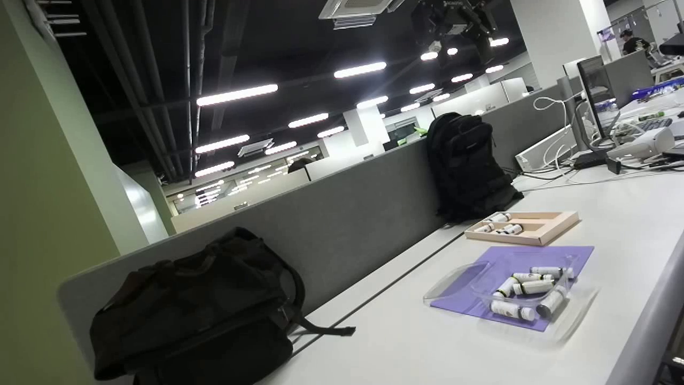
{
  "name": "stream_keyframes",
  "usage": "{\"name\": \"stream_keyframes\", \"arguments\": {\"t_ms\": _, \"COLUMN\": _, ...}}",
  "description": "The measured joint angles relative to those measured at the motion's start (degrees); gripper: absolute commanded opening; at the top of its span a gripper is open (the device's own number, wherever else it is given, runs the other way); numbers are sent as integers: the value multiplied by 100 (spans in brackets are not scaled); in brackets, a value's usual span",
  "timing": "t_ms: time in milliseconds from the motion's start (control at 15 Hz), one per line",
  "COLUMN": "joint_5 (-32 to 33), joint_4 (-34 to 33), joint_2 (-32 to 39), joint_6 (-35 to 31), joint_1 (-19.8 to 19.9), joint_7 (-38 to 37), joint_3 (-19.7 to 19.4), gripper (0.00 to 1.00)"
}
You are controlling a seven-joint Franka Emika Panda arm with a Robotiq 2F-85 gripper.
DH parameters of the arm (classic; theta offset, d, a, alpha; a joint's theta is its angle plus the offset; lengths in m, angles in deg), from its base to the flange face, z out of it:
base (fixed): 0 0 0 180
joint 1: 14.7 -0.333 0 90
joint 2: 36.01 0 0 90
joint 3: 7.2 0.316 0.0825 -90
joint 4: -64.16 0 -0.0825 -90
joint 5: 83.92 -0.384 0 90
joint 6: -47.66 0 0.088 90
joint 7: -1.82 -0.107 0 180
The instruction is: Close the clear container
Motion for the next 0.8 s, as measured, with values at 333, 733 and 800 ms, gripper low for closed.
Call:
{"name": "stream_keyframes", "arguments": {"t_ms": 333, "joint_5": -5, "joint_4": 0, "joint_2": 365, "joint_6": -433, "joint_1": 119, "joint_7": 906, "joint_3": -363, "gripper": 100}}
{"name": "stream_keyframes", "arguments": {"t_ms": 733, "joint_5": -338, "joint_4": -219, "joint_2": 2077, "joint_6": -1053, "joint_1": 686, "joint_7": 2195, "joint_3": -1526, "gripper": 100}}
{"name": "stream_keyframes", "arguments": {"t_ms": 800, "joint_5": -450, "joint_4": -330, "joint_2": 2422, "joint_6": -1117, "joint_1": 807, "joint_7": 2274, "joint_3": -1667, "gripper": 100}}
